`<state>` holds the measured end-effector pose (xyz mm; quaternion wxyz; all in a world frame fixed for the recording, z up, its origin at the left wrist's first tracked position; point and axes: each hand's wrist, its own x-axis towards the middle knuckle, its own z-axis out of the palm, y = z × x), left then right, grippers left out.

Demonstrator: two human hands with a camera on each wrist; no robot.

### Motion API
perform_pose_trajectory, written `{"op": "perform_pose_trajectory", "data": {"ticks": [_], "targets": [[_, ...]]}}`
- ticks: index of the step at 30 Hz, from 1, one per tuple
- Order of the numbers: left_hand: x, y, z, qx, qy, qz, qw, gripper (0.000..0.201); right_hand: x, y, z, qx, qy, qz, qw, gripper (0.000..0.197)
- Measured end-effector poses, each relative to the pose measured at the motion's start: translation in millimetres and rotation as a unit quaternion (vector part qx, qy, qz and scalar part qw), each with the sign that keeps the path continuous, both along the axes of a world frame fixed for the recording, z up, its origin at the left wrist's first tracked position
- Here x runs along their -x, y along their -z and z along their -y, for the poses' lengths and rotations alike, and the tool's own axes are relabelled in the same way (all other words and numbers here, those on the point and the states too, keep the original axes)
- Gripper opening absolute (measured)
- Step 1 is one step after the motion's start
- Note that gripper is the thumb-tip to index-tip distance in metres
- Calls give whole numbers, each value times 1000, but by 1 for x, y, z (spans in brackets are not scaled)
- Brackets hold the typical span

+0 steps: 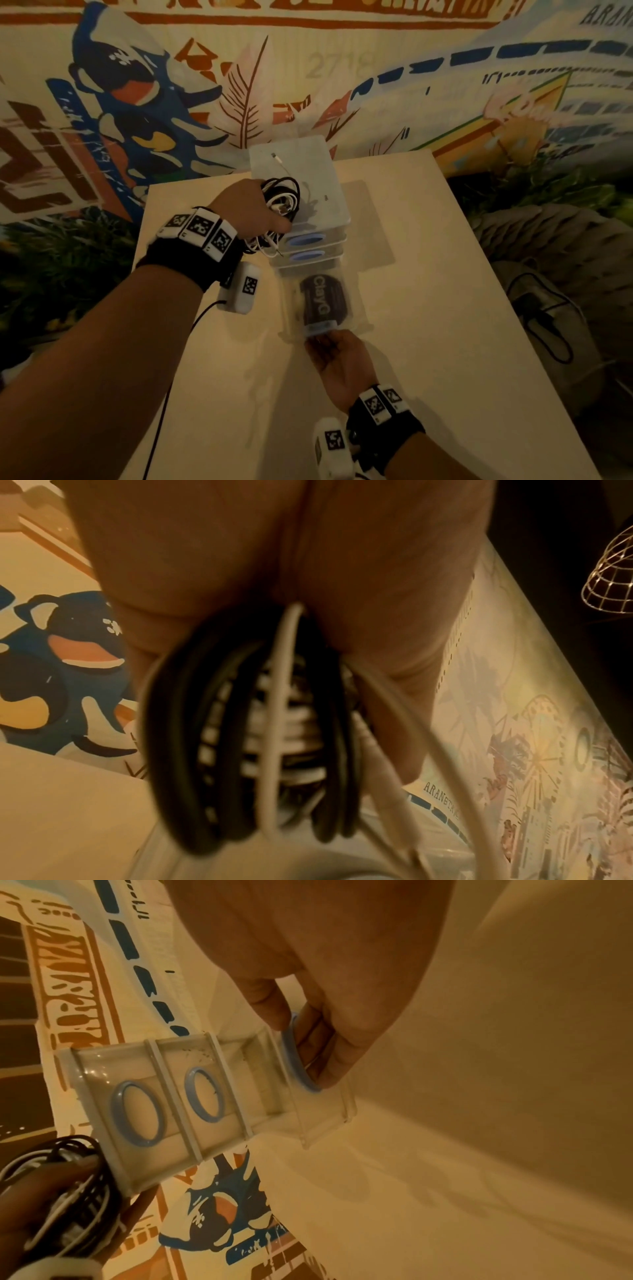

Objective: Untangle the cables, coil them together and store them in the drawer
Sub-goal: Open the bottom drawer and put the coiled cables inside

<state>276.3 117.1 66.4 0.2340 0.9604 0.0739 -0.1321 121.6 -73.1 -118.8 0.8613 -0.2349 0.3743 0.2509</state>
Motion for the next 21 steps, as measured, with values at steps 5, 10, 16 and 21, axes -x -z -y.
{"op": "perform_pose_trajectory", "data": {"ticks": [5,10,16,21], "targets": [[9,-2,8,5,2,17,1000,50,11,3,8,24,-49,4,999,26],[29,-11,8,-23,12,52,998,52,15,-17,29,127,-230,8,965,25],[91,-4,23,68,82,80,991,28,-6,-88,69,404,-251,321,819,17],[117,33,45,108,125,-54,985,40,-52,-136,61,444,-295,519,668,43]]}}
